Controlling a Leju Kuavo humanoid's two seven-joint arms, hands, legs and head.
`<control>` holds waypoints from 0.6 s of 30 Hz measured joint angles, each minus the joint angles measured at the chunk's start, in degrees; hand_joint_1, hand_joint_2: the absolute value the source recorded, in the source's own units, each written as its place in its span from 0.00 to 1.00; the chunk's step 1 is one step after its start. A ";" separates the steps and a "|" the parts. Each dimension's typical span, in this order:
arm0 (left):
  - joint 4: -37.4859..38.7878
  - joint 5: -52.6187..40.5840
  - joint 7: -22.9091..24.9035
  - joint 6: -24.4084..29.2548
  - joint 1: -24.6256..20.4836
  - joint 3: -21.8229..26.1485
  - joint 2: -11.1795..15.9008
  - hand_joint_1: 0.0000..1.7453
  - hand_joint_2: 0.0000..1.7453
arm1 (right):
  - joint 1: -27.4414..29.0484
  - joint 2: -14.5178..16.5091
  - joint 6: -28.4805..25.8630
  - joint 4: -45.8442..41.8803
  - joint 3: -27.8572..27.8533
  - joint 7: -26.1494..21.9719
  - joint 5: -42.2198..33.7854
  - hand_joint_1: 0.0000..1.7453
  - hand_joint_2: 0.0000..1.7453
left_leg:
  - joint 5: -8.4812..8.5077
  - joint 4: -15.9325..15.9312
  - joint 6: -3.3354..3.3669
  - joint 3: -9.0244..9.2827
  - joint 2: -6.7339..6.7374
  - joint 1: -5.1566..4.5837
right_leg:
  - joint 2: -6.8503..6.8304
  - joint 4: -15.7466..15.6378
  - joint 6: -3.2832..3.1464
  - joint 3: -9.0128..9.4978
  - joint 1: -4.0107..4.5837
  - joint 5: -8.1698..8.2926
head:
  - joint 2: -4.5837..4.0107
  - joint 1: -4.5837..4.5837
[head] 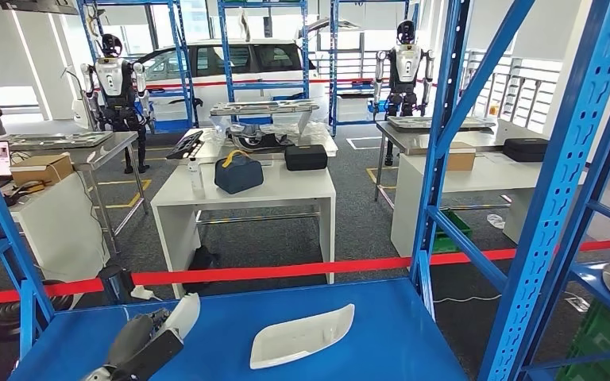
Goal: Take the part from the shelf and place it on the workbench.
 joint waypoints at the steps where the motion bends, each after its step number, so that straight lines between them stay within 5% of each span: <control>1: -2.22 1.76 -0.31 -1.04 0.44 1.01 -0.03 1.00 1.00 | 0.01 0.00 -0.08 0.00 -0.03 -0.02 -0.07 0.00 0.00 | 0.00 0.00 0.00 0.00 0.00 0.00 | 0.00 0.00 0.00 0.00 0.00 0.00 | 0.00 0.00; 11: -30.04 16.81 0.74 -8.54 10.35 6.75 -0.14 1.00 1.00 | 0.14 0.00 -0.59 0.00 -0.48 0.67 -0.74 0.00 0.00 | -0.48 0.38 0.66 -0.06 0.01 -0.28 | 0.00 -0.08 0.49 0.16 -0.18 -0.21 | 0.00 0.00; 15: -38.13 18.91 0.97 -9.35 13.07 7.57 -0.02 1.00 1.00 | 0.15 -0.04 -0.57 -0.01 -0.66 0.11 -1.03 0.00 0.00 | -0.10 -0.09 1.19 0.19 0.11 -0.16 | 0.00 -0.01 1.20 0.30 -0.24 -0.35 | 0.00 0.01; 18: -41.93 19.73 0.92 -9.92 14.55 7.78 -0.01 1.00 1.00 | 0.10 -0.13 -0.49 -0.01 -1.05 -0.48 -1.18 0.00 0.00 | 0.56 -0.96 1.57 0.37 0.51 0.39 | -0.11 5.56 1.87 -1.86 -0.28 -4.58 | 0.00 0.07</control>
